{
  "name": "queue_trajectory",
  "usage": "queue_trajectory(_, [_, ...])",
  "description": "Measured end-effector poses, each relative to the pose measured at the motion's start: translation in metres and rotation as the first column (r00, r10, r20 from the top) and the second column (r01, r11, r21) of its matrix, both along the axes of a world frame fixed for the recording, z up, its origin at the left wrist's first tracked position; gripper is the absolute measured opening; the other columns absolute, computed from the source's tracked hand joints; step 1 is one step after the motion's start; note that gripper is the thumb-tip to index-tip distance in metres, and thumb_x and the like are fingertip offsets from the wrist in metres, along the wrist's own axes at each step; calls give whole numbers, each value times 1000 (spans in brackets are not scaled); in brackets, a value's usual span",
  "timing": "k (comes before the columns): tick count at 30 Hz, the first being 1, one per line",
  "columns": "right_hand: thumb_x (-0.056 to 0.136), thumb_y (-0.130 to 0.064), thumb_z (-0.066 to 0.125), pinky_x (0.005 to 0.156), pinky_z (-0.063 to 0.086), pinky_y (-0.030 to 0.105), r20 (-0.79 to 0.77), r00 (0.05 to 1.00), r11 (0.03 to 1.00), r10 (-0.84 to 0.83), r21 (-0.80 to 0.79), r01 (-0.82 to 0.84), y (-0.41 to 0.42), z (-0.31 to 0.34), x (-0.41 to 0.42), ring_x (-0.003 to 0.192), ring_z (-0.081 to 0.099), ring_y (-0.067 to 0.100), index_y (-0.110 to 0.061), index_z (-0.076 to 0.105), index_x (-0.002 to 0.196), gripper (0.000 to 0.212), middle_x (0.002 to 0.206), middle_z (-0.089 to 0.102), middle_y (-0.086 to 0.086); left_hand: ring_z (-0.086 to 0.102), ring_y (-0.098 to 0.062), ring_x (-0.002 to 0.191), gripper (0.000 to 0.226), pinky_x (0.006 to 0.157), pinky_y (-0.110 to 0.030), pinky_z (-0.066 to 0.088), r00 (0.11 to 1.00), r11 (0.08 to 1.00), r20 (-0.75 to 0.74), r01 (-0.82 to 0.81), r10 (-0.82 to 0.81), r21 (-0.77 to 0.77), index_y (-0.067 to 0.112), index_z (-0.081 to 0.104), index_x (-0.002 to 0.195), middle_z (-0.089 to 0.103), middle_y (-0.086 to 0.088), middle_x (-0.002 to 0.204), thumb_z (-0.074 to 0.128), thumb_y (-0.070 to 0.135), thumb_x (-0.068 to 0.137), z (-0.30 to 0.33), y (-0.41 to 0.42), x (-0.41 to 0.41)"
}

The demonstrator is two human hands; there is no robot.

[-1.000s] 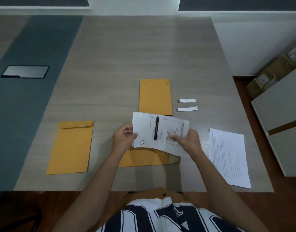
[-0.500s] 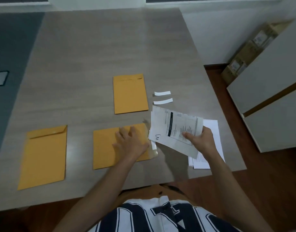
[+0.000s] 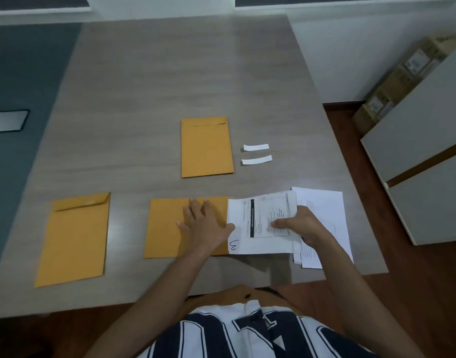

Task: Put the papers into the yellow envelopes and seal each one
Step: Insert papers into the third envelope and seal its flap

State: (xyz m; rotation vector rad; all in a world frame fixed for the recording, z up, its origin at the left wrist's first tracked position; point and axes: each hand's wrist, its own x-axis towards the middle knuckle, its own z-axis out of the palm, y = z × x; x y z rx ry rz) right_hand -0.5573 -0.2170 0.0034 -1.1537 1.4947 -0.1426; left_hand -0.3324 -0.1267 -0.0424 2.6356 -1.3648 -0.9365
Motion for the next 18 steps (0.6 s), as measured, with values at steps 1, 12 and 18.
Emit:
queue_trajectory(1, [68,-7,86,81,58,37,14,1000,1000,-3,31,3,-1,-2,4,85,72,21,-8,70,96,32,99,75,6,-17,-37,147,105,113,-69,3,1000,1000,-5,14,-14,0,18,9,154,-16,-13,162,58,67,76,0,1,1])
queue_trajectory(12, [71,-7,83,80,58,36,1,998,998,64,26,-64,14,-19,72,96,69,25,-7,68,107,38,113,70,10,-6,-39,148,111,113,-67,15,994,994,27,105,-105,11,24,12,150,-11,-11,162,65,73,66,4,3,9])
queue_trajectory(18, [89,-17,66,62,49,21,-92,995,990,33,-130,-45,19,-15,59,82,62,11,-12,67,119,31,115,70,4,-14,-38,148,152,116,-61,7,722,750,206,646,-661,143,36,-24,148,-18,-12,162,78,78,43,3,-2,51])
